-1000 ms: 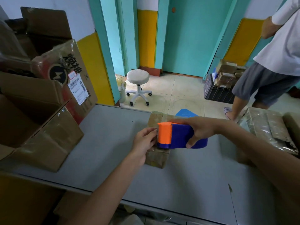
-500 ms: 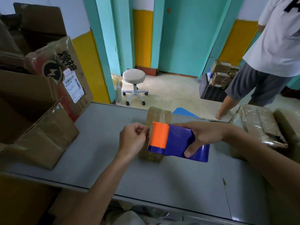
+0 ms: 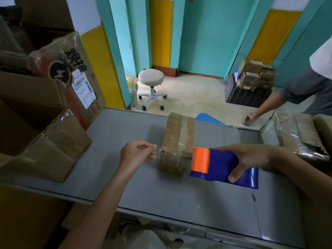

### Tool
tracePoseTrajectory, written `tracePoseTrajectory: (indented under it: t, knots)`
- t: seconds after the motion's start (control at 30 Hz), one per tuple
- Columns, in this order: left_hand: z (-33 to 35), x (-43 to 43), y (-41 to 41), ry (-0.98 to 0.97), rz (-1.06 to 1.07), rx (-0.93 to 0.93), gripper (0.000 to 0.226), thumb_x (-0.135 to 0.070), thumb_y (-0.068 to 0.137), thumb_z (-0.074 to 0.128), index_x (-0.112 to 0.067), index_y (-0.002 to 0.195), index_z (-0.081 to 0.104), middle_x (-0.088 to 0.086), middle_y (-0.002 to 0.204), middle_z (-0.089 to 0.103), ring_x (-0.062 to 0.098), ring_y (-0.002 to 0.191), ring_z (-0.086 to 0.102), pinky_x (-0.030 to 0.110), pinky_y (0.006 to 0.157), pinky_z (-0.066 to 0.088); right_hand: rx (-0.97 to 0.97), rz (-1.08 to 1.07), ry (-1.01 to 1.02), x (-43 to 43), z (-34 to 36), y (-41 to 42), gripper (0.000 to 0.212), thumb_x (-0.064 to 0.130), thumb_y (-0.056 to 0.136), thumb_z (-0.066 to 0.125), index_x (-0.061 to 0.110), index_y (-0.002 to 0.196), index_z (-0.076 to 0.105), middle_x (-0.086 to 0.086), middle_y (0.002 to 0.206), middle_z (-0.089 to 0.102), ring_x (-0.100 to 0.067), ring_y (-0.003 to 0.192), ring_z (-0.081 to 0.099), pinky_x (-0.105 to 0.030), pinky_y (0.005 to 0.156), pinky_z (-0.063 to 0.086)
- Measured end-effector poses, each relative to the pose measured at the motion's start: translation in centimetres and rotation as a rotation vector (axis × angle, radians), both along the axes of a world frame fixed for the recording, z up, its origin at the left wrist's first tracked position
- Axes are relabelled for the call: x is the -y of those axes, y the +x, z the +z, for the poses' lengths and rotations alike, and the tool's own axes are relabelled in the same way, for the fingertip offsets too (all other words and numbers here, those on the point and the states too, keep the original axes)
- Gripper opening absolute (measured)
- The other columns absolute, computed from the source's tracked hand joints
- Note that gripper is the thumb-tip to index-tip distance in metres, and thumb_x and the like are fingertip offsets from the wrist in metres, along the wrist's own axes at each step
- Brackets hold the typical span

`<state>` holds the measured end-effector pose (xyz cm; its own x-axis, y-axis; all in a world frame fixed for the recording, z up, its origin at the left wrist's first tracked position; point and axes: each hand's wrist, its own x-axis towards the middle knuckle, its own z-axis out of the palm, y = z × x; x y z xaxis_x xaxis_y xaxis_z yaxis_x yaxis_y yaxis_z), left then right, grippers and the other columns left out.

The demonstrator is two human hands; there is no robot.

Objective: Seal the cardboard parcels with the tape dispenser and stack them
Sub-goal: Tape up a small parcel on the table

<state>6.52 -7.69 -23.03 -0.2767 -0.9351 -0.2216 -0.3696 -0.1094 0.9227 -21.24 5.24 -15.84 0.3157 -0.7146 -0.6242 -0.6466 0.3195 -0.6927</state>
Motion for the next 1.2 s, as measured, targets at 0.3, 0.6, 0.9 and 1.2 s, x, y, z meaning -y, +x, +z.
tracePoseTrajectory:
  t: [0.3, 0.6, 0.9, 1.2]
  knots:
    - [-2.1, 0.0, -0.5, 0.013, 0.049, 0.135, 0.025, -0.025, 0.079, 0.072, -0.027, 0.055, 0.067, -0.009, 0.055, 0.068, 0.012, 0.066, 0.069, 0.030, 0.076, 0.052, -0.035, 0.009, 0.014, 1.0, -2.3, 0.9, 0.064, 0.025, 0.066, 0.076, 0.033, 0.123, 0.047, 0.018, 0.105, 0.065, -0.006, 0.096, 0.064, -0.024, 0.080, 0.054]
    - [0.8, 1.0, -1.3, -0.446, -0.226, 0.693, 0.064, -0.048, 0.097, 0.029, -0.016, 0.149, 0.013, 0.009, 0.157, -0.010, 0.026, 0.144, -0.006, 0.050, 0.115, 0.003, -0.039, 0.031, -0.034, 1.9, -3.1, 1.5, 0.070, 0.031, 0.065, 0.078, 0.034, 0.127, 0.045, 0.010, 0.115, 0.062, -0.014, 0.104, 0.062, -0.039, 0.090, 0.054]
    - [-2.9, 0.5, -5.5, -0.773, -0.789, 0.722, 0.042, -0.047, 0.099, 0.008, -0.043, 0.138, -0.008, -0.013, 0.152, -0.017, 0.012, 0.141, -0.020, 0.044, 0.117, -0.007, 0.003, -0.006, -0.059, 0.4, -3.1, 0.7, 0.065, 0.025, 0.069, 0.077, 0.034, 0.125, 0.046, 0.013, 0.108, 0.064, -0.012, 0.098, 0.064, -0.035, 0.085, 0.055]
    - [-3.1, 0.3, -5.7, -0.785, -0.770, 0.687, 0.054, -0.056, 0.086, -0.010, -0.042, 0.138, -0.008, -0.013, 0.149, -0.019, 0.012, 0.141, -0.020, 0.038, 0.112, -0.014, 0.034, -0.013, -0.054, -0.3, -2.6, 0.3, 0.066, 0.020, 0.071, 0.075, 0.029, 0.128, 0.044, 0.011, 0.109, 0.064, -0.013, 0.099, 0.064, -0.034, 0.085, 0.055]
